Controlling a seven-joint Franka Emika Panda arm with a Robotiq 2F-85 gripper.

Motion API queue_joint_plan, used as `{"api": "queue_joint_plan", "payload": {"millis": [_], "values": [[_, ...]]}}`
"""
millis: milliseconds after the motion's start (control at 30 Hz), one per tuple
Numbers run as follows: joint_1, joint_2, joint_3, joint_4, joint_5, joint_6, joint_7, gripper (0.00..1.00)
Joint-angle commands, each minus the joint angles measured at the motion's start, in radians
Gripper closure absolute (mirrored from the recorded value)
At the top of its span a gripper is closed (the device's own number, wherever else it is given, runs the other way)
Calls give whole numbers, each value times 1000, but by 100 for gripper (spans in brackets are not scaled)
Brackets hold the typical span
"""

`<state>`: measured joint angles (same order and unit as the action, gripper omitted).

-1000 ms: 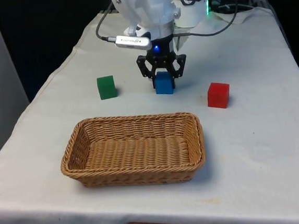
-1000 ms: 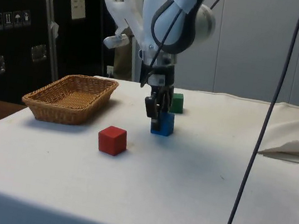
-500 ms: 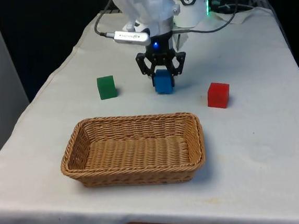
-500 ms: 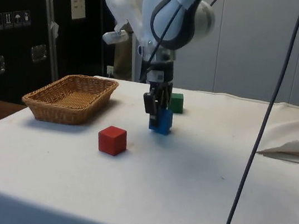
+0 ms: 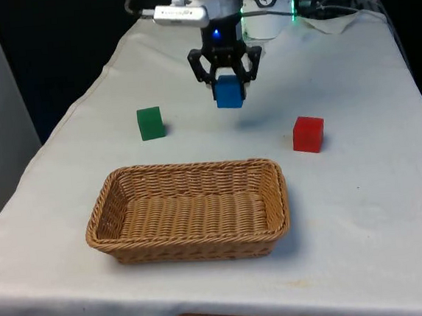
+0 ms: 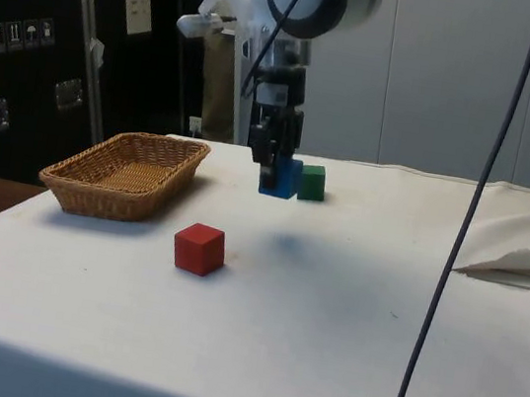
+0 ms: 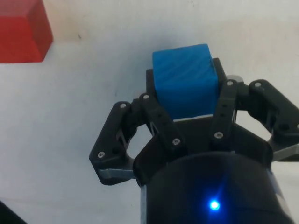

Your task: Pick up the blue cube and place it into the basket.

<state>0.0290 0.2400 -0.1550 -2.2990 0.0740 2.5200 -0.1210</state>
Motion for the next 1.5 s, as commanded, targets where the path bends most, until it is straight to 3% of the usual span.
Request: {"api": "queue_joint_plan", "payload": {"millis": [0,400,567,700,933,967,1067,1233,1467], "values": [[4,-7,-8,4,-19,-15,16,100],[0,-58,-4,32,-8,-76,2,100],[2,-73,-8,76,-27,-129,15,100],[0,-71,-5,92,-14,-135,2,100],[3,-55,-6,178,-30,-207,15,100],[0,-64,-4,163,-18,-193,3,100],[3,-33,-6,225,-28,-237,13,100],[0,-10,-4,265,-19,-252,3,100],[2,62,-4,374,-20,-304,8,100]]}}
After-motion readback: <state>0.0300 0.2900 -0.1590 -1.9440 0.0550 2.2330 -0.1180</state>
